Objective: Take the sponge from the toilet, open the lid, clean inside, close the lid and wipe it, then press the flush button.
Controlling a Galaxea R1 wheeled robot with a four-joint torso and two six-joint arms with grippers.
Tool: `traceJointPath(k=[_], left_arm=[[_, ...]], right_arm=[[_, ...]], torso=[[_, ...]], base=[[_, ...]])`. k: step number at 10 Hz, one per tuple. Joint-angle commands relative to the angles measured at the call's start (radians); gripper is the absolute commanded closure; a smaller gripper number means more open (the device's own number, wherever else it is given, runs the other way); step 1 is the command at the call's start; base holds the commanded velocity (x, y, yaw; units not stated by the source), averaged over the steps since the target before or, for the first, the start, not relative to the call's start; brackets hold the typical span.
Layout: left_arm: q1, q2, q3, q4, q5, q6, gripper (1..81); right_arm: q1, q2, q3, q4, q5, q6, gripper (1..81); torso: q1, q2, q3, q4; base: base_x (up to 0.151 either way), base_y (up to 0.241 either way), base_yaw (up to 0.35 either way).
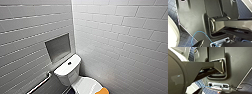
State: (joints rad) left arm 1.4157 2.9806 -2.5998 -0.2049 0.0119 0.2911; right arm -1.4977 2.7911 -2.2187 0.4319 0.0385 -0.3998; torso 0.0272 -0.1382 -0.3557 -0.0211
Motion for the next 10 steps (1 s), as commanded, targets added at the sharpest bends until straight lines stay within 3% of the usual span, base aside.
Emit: traceJointPath(k=[1, 6, 7, 10], left_arm=[[-0.019, 0.0, 0.007, -0.005, 0.076, 0.005, 1.0], [-0.016, -0.003, 0.007, -0.004, 0.076, 0.005, 1.0], [-0.016, -0.003, 0.007, -0.004, 0.076, 0.005, 1.0], [-0.01, -0.001, 0.006, -0.005, 0.076, 0.005, 1.0]], right_arm=[[0.021, -0.227, 0.291, 0.097, 0.087, 0.006, 1.0], [0.095, -0.377, 0.399, 0.122, 0.17, 0.077, 1.0], [0.122, -0.409, 0.424, 0.122, 0.17, 0.106, 1.0], [0.225, -0.45, 0.443, 0.12, 0.172, 0.159, 1.0]], torso=[[0.063, -0.097, -0.077, 0.0], [0.174, -0.273, -0.234, 0.0], [0.197, -0.31, -0.189, 0.0], [0.252, -0.395, -0.221, 0.0]], base=[[0.0, 0.0, 0.0], [0.0, 0.0, 0.0], [0.0, 0.0, 0.0], [0.0, 0.0, 0.0]])
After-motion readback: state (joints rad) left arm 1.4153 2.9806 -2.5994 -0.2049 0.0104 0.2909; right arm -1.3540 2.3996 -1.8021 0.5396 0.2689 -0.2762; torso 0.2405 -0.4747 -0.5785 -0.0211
